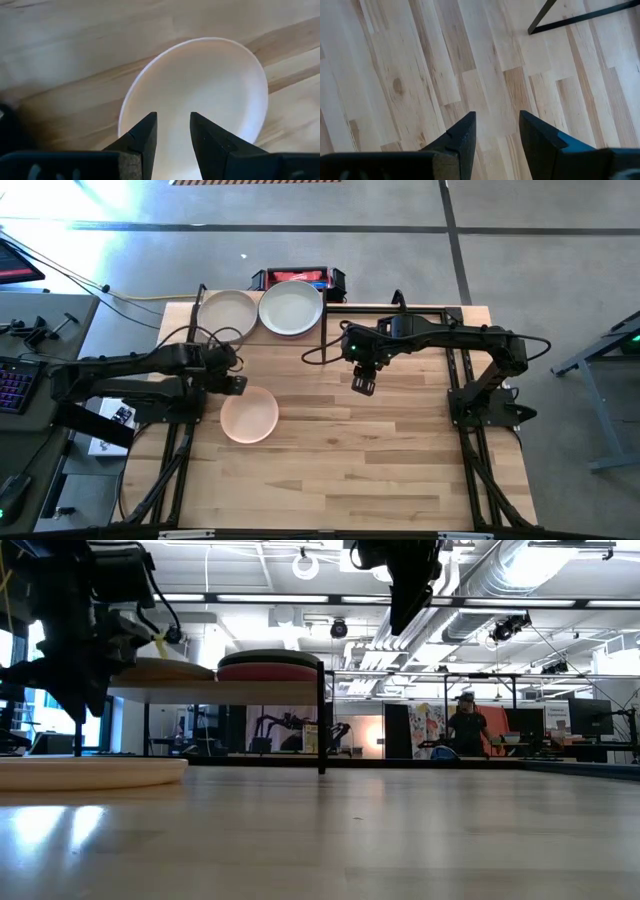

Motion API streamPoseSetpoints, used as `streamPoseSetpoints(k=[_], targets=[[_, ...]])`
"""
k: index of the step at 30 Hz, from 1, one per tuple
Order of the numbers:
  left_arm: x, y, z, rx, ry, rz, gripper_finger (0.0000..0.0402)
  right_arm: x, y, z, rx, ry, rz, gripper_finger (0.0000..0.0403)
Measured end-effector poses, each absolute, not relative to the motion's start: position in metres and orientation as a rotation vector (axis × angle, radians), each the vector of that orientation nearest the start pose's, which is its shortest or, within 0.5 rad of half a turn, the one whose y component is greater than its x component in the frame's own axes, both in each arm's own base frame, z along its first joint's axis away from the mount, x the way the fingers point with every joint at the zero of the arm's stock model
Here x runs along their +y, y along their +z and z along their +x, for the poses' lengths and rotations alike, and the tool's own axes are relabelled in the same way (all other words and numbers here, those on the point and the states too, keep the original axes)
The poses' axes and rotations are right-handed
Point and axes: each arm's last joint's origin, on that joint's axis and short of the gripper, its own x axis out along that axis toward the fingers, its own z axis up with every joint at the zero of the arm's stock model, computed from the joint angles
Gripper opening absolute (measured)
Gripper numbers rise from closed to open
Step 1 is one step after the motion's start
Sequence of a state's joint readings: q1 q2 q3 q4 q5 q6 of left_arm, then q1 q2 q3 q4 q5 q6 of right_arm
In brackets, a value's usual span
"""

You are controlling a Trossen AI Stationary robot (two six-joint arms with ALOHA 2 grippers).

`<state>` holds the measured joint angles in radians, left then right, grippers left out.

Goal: Place and stack plates onto a shelf
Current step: Stack the light orange plate on top of the light brown plate on the shelf

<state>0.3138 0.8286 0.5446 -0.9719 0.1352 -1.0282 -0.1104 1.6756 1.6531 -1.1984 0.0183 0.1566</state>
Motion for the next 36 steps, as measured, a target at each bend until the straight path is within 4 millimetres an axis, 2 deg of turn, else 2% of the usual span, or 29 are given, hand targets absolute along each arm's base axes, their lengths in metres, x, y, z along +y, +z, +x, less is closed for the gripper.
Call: streamPoseSetpoints(k=[17, 29, 36], targets=[[0.041, 0.167, 0.137, 1.27, 0.789, -0.956, 0.0104, -0.037, 0.33, 0.326, 1.2, -0.209, 0.195, 0.0128], [0.044, 0.15, 0.145, 1.389, 0.837, -0.932, 0.0104, -0.037, 0.33, 0.326, 1.2, -0.21, 0.195, 0.0128], [0.045, 0.145, 0.15, 1.386, 0.834, -0.934, 0.0104, -0.037, 0.33, 0.326, 1.2, -0.21, 0.195, 0.0128]])
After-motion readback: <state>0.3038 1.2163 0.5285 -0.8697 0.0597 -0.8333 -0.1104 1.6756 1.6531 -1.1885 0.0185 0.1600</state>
